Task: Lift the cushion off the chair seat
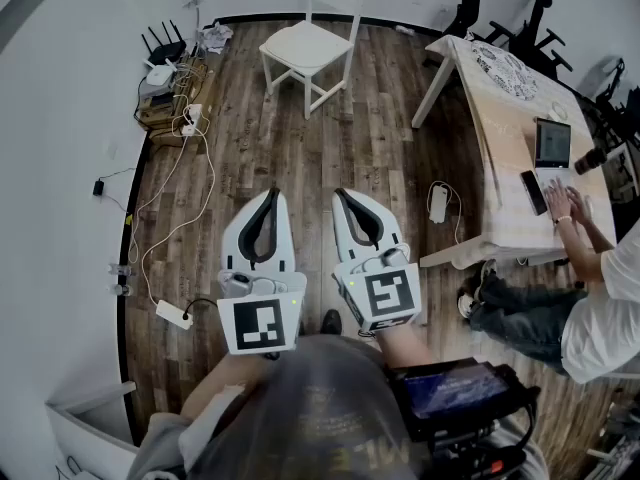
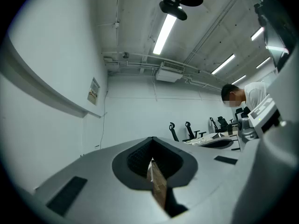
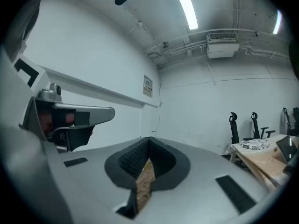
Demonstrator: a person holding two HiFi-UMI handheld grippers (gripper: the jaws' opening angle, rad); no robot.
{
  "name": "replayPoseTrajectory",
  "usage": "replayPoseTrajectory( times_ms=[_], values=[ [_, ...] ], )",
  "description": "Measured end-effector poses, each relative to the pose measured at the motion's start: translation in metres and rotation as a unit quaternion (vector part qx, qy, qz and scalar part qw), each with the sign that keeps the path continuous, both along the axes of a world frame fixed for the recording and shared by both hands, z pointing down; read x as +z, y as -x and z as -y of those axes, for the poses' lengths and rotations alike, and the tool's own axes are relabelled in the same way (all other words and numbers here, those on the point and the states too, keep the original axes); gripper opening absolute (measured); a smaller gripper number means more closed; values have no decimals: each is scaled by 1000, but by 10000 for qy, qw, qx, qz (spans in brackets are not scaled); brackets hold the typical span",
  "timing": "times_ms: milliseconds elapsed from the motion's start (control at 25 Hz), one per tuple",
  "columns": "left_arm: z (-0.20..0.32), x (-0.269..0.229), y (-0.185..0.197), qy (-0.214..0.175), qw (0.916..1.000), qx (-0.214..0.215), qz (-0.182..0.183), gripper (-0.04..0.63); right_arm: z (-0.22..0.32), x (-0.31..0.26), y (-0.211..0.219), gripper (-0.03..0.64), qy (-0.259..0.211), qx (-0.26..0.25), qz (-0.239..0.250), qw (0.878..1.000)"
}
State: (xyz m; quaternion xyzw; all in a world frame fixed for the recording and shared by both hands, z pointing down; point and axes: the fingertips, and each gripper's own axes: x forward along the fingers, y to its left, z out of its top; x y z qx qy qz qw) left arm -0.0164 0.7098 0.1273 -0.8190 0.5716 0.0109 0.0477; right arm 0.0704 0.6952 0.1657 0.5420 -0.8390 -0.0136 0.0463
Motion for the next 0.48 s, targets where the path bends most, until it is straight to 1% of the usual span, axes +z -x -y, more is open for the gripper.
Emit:
replayPoseTrajectory(
  times_ms=[200, 360, 480],
  values=[
    [0, 3, -3, -9, 10000, 2, -3, 6, -2, 6, -2, 6, 117, 7, -38, 9999],
    [-3, 6, -8, 58, 10000, -6, -9, 6, -5, 9, -2, 6, -61, -178, 32, 9998],
    [-2, 7, -18, 79, 10000, -7, 29, 6, -5, 9, -13, 6, -67, -166, 96, 9998]
  ],
)
